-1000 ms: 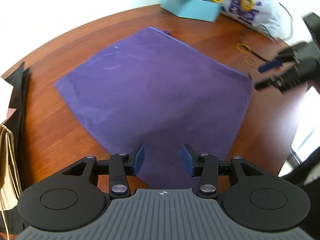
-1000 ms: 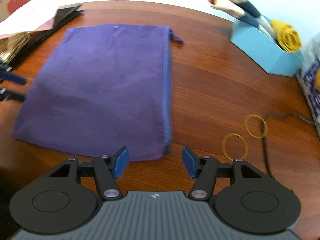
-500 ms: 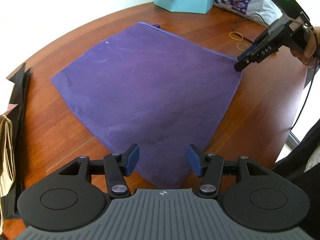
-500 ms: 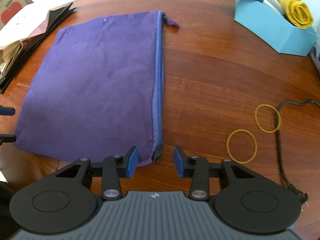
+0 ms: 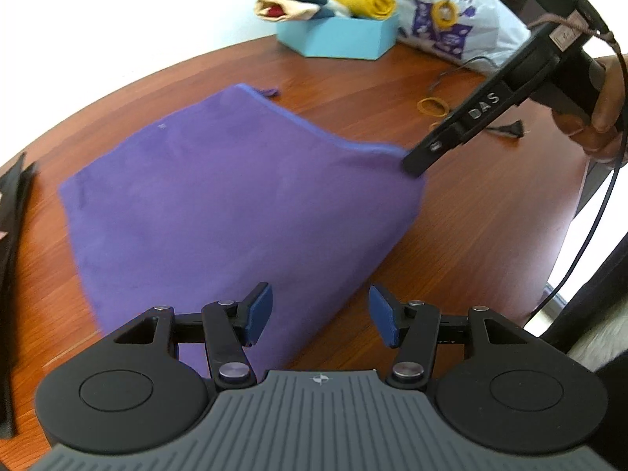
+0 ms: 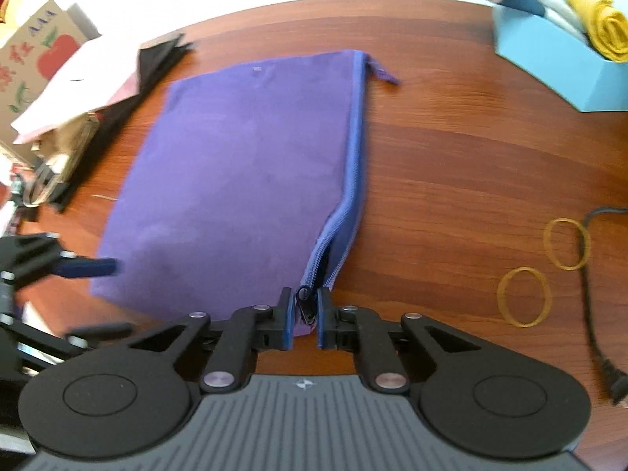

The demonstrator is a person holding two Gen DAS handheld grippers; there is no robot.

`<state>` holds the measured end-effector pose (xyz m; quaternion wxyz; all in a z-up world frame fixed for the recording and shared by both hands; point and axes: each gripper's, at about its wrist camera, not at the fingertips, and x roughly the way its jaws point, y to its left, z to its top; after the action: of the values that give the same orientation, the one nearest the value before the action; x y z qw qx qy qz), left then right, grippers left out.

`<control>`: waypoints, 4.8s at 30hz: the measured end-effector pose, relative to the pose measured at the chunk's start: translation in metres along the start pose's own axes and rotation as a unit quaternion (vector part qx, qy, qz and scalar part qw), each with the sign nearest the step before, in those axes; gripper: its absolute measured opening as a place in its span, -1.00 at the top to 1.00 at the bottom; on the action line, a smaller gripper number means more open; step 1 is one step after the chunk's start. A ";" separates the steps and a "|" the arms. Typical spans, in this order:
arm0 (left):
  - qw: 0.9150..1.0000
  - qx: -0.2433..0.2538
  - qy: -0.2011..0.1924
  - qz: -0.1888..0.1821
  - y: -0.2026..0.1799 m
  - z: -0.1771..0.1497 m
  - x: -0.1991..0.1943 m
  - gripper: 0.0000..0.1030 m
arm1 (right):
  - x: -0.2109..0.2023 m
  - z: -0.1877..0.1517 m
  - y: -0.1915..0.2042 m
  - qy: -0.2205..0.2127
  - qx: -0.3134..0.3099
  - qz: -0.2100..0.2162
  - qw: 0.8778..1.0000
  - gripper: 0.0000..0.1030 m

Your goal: Fold shopping bag

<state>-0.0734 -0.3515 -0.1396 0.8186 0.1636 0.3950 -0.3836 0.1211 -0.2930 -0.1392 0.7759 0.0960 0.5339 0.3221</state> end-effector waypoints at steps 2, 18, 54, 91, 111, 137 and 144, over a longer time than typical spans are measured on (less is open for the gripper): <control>1.000 0.009 -0.002 -0.004 -0.007 0.002 0.003 -0.12 | 0.001 0.003 0.012 0.005 -0.006 0.024 1.000 0.75; 0.998 0.009 -0.040 0.054 -0.019 -0.002 -0.003 0.80 | 0.001 0.012 0.096 0.031 -0.088 0.124 0.988 0.68; 0.945 -0.268 -0.157 0.106 0.056 -0.066 -0.114 0.86 | 0.041 0.025 0.041 -0.014 -0.507 -0.024 0.862 -0.48; 0.901 -0.400 -0.163 0.042 0.098 -0.111 -0.115 0.83 | -0.010 0.036 0.015 0.077 -0.627 -0.004 0.775 0.80; 0.862 -0.506 0.021 0.002 0.155 -0.132 -0.054 0.83 | -0.025 0.085 0.016 0.151 -0.326 0.156 0.920 0.73; 0.856 -0.515 0.029 0.028 0.151 -0.124 -0.050 0.83 | -0.021 0.012 0.013 0.067 -0.597 0.108 0.792 -0.42; 0.855 -0.516 0.030 0.036 0.151 -0.121 -0.050 0.83 | -0.003 -0.009 0.008 0.050 -0.669 0.088 0.737 -0.42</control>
<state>-0.0419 -0.1588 -0.1834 0.7863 -0.2566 0.5548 -0.0903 0.1090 -0.2903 -0.1367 0.5806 -0.4169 0.2080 0.6677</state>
